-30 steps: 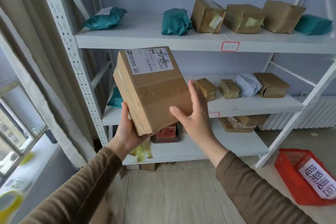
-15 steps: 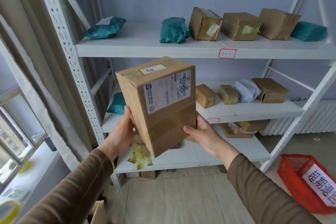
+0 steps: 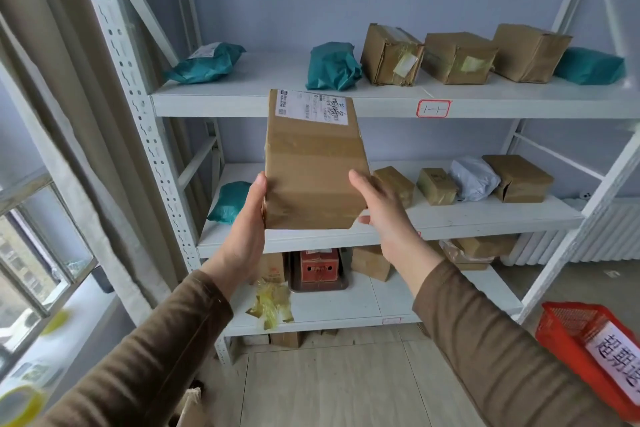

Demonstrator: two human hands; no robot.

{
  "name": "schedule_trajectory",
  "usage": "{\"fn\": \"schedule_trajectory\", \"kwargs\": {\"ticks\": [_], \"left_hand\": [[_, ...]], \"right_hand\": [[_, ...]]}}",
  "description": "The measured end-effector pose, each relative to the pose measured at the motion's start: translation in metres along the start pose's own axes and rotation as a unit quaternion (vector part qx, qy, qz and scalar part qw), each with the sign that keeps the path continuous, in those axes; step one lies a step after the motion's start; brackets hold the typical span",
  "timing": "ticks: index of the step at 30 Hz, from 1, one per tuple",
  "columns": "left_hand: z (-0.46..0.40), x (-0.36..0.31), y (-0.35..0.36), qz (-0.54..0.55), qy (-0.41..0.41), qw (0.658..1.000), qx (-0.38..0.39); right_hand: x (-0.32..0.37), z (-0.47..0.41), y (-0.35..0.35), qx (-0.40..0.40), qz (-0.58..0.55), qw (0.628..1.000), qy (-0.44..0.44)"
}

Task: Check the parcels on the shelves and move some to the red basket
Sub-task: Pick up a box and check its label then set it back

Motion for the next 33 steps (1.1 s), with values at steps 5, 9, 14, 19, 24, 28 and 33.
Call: {"fn": "schedule_trajectory", "kwargs": {"ticks": [5,9,14,19,24,28,33], "left_hand": [[-0.008,-0.027,-0.001,0.019,-0.024,1.000,0.003],[-0.010,-0.060,0.002,0.011,0.002,1.000,-0.007],[-0.038,-0.106,-0.020,0.005,0.008,0.997,-0.077],[-0.090,-0.145,-0.029,0.004,0.023,0.993,-0.114],[-0.160,-0.161,-0.055,-0.002,-0.004,0.987,-0.158],[-0.219,-0.160,-0.077,-0.022,-0.012,0.987,-0.161],[-0.285,-0.143,-0.106,-0.024,-0.033,0.985,-0.168]], "right_hand": [[0.035,-0.012,0.008,0.032,0.022,0.999,-0.029],[0.065,-0.022,0.016,0.036,0.011,0.998,-0.046],[0.103,-0.058,0.035,0.034,-0.017,0.997,-0.071],[0.120,-0.122,0.053,0.019,-0.067,0.994,-0.081],[0.113,-0.190,0.077,0.020,-0.081,0.994,-0.066],[0.106,-0.246,0.100,0.053,-0.073,0.995,-0.044],[0.093,-0.302,0.118,0.067,-0.065,0.996,-0.017]]}}
Point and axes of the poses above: each hand's wrist, its own z-axis away from the middle knuckle, its own y-axis out of the palm, x = y × z, the point moved 10 cm from there along -z, towards the middle knuckle, and after that the axes turned 7 degrees about -y, right-handed, at the moved point
